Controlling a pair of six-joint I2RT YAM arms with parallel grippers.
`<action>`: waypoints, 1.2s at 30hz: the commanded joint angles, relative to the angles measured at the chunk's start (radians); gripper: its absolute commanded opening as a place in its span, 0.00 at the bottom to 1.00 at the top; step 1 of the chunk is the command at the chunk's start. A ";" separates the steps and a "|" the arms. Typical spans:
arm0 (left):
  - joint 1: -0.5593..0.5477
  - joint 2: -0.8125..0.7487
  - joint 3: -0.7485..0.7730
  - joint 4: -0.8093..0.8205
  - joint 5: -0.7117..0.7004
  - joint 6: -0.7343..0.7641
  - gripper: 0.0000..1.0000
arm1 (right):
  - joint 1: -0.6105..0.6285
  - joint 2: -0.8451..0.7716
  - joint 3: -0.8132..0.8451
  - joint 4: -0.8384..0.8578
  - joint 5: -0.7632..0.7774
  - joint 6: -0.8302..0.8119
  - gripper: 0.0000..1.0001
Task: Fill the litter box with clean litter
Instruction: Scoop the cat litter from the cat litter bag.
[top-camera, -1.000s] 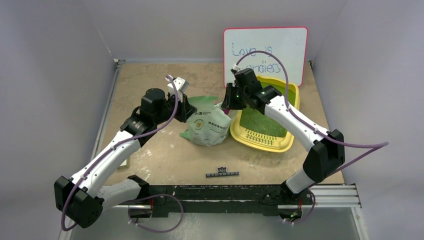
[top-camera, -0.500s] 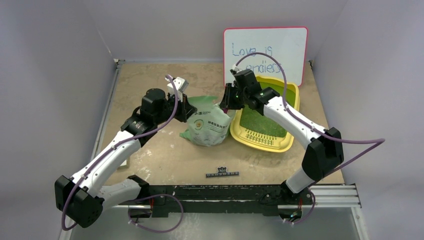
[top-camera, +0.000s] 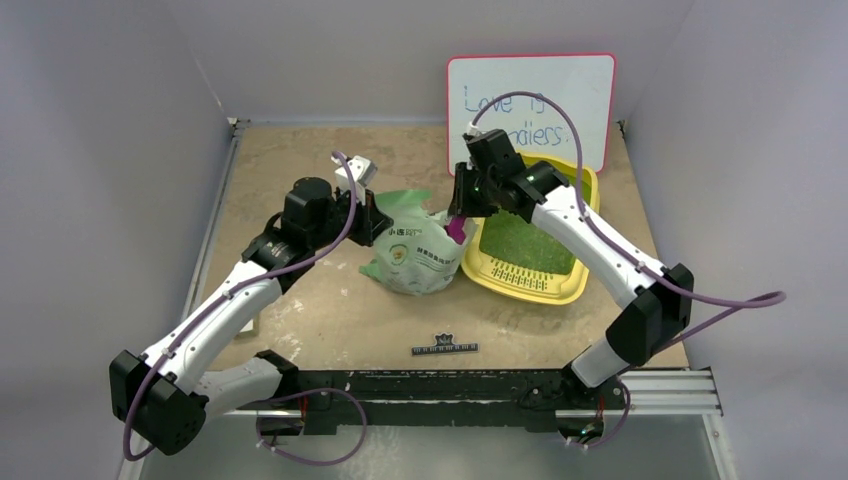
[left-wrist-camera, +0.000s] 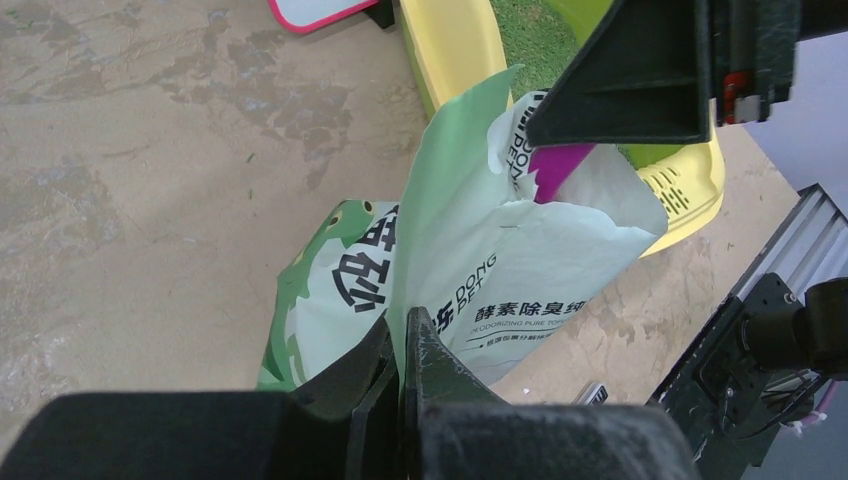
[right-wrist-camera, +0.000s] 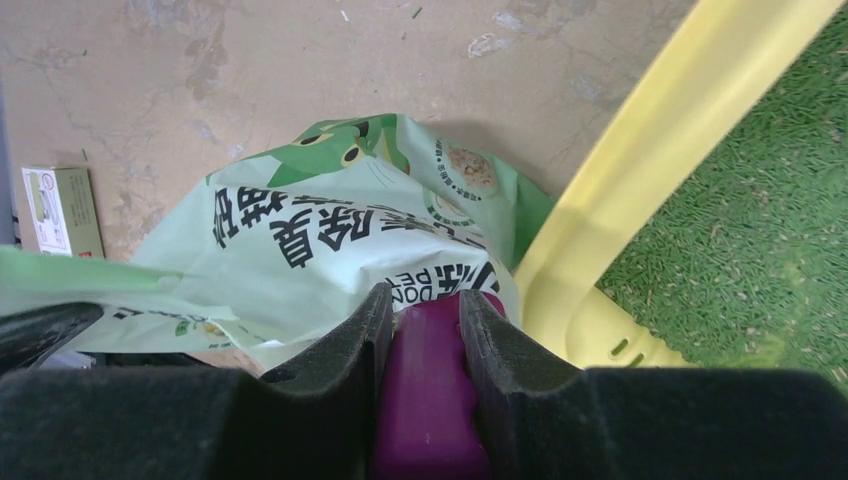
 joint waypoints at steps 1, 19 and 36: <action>-0.003 0.009 0.043 0.012 -0.012 -0.018 0.00 | -0.009 -0.051 0.017 -0.129 0.137 -0.039 0.00; -0.003 0.029 0.084 -0.057 0.008 0.033 0.04 | 0.011 0.086 -0.176 0.100 0.037 0.053 0.00; -0.002 0.067 0.115 -0.147 0.091 0.126 0.24 | -0.049 0.031 -0.228 0.223 -0.137 0.100 0.00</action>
